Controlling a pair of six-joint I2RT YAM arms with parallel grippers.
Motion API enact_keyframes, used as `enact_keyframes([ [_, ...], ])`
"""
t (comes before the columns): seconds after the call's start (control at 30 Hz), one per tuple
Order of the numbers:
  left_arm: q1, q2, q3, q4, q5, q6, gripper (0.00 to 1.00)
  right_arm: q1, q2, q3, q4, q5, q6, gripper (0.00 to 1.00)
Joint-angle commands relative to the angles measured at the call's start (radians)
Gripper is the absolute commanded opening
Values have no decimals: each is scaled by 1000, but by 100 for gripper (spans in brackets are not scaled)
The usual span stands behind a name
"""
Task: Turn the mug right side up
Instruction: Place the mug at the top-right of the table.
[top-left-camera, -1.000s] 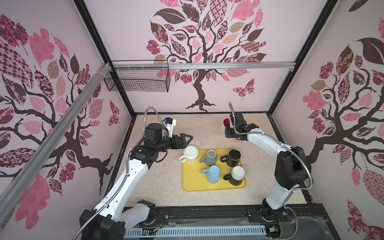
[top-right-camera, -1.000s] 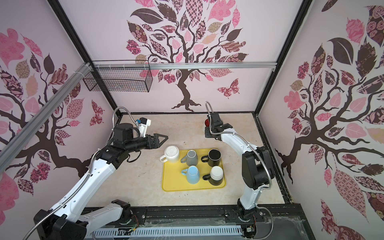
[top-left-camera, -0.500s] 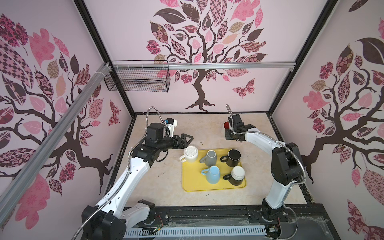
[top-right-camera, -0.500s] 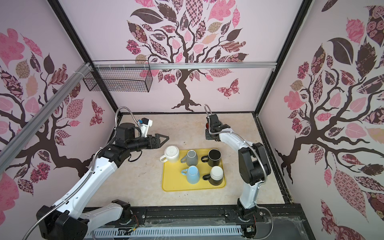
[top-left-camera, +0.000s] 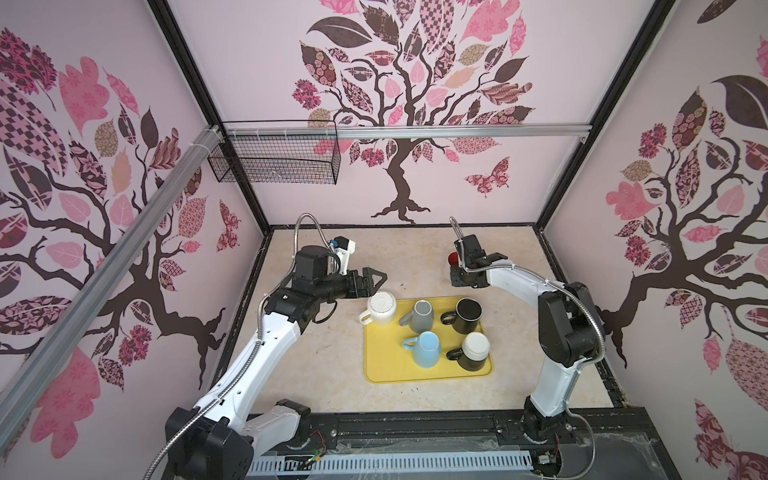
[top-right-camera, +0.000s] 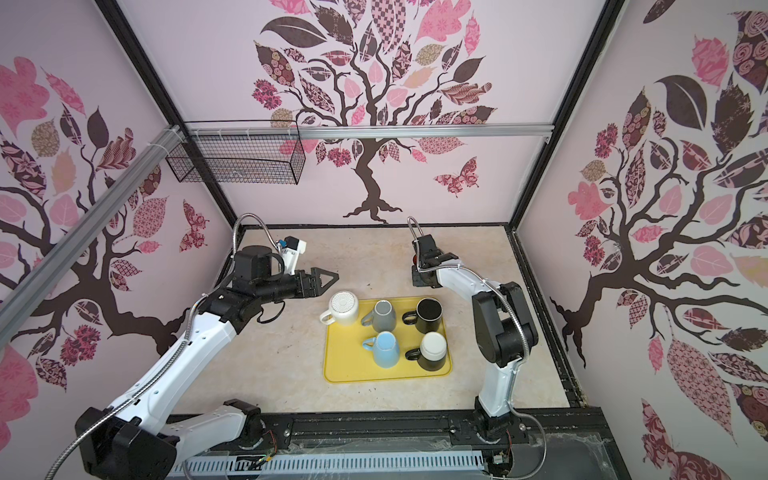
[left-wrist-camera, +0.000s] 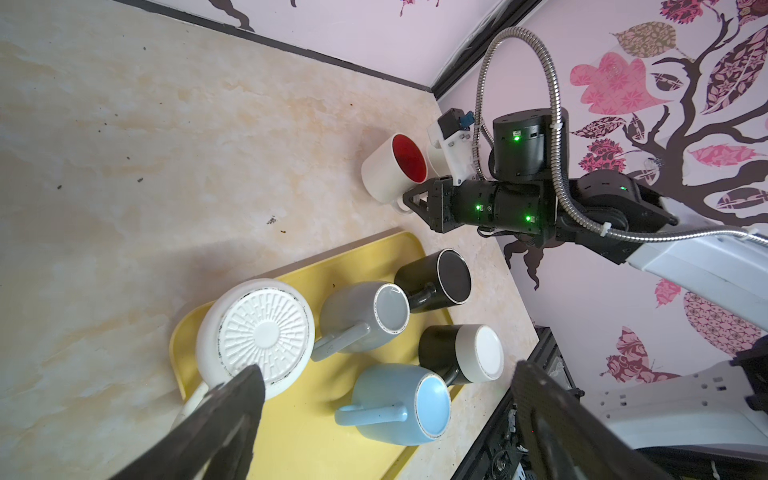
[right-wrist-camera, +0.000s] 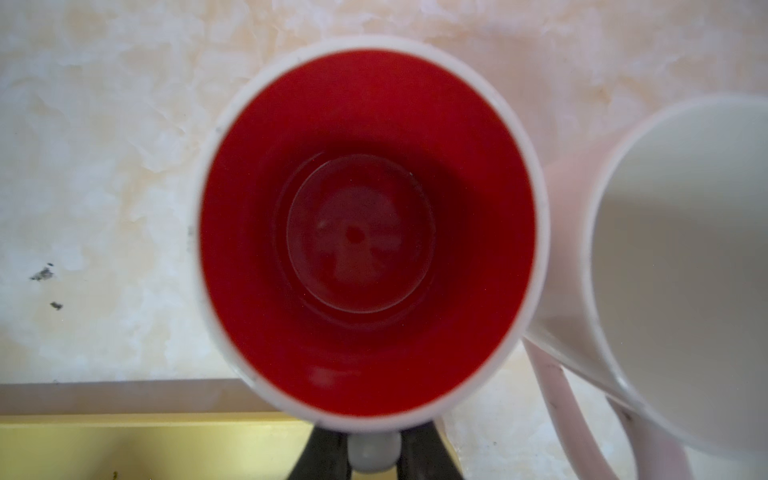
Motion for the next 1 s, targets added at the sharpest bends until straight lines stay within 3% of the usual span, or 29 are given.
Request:
enact_keyframes([
  [0.0,3,4,44,5,7,8,96,-8,23,17,53,37,-10,0],
  [0.3,3,9,44,4,3,9,96,-10,48,12,58,67,-6,0],
  [0.43,3,9,43,2,-1,9,97,-10,55,15,53,72,2,21],
  [0.67,3,15,49,-6,-9,15,97,-10,9,2,49,70,17,38],
  [0.8,3,17,54,-17,-23,22,98,-10,-61,-8,48,65,25,45],
  [0.97,3,28,75,-71,-107,60,98,-8,-191,-46,74,10,51,47],
])
